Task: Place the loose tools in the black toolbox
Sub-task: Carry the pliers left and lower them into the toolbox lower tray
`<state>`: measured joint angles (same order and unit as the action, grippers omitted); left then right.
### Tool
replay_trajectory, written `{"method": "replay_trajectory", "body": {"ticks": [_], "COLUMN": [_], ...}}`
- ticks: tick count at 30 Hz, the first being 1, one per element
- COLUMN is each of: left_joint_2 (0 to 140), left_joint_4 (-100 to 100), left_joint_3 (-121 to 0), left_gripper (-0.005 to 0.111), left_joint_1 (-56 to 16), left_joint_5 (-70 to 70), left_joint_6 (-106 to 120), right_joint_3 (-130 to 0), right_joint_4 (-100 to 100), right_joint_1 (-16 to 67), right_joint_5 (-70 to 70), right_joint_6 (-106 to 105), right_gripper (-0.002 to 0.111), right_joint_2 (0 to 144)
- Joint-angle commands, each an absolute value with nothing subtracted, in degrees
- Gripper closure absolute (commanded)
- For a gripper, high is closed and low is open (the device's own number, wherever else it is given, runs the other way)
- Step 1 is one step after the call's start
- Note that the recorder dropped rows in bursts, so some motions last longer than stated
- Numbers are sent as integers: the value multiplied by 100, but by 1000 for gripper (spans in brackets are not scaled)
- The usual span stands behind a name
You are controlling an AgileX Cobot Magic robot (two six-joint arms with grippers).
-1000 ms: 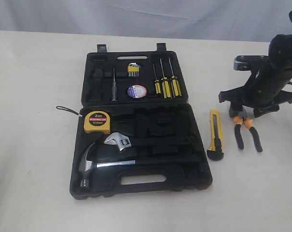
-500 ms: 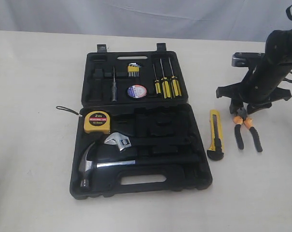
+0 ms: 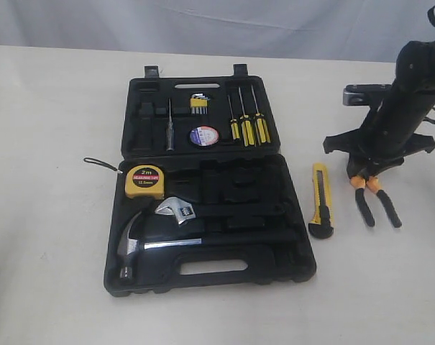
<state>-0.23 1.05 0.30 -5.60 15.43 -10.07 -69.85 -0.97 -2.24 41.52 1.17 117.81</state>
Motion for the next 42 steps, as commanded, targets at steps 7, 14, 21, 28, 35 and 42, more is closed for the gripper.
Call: {"method": "replay_trajectory", "body": {"ticks": [7,14,21,28,35,42], "left_joint_2": [0,0,0,0,0,0], "left_joint_4": [102,129,129,129,129,129], "left_joint_3": [0,0,0,0,0,0], "left_gripper": [107,107,107,107,107,107], "left_joint_1": [-593,-593,-593,-593,-593,-593], "left_joint_5": [1550,1550,1550,1550,1550,1550], "left_joint_6": [-1015,-1015,-1015,-1015,-1015,-1015], "right_joint_3": [-7780,-8516,-8590,-8590,-8590,-8590], "right_joint_4": [181,181,146,148,148,148], "right_joint_1": [296,1133,2333,3181,3348,3360], "right_joint_5": [5552,6173,5602,4572,4091,4155], "right_joint_6": [-1227,-2139,-4067,-5768,-6046,-6046], "right_gripper": [109,109,109,109,109,109], "right_joint_2": [11177,10714,10699,10707,11054,11677]}}
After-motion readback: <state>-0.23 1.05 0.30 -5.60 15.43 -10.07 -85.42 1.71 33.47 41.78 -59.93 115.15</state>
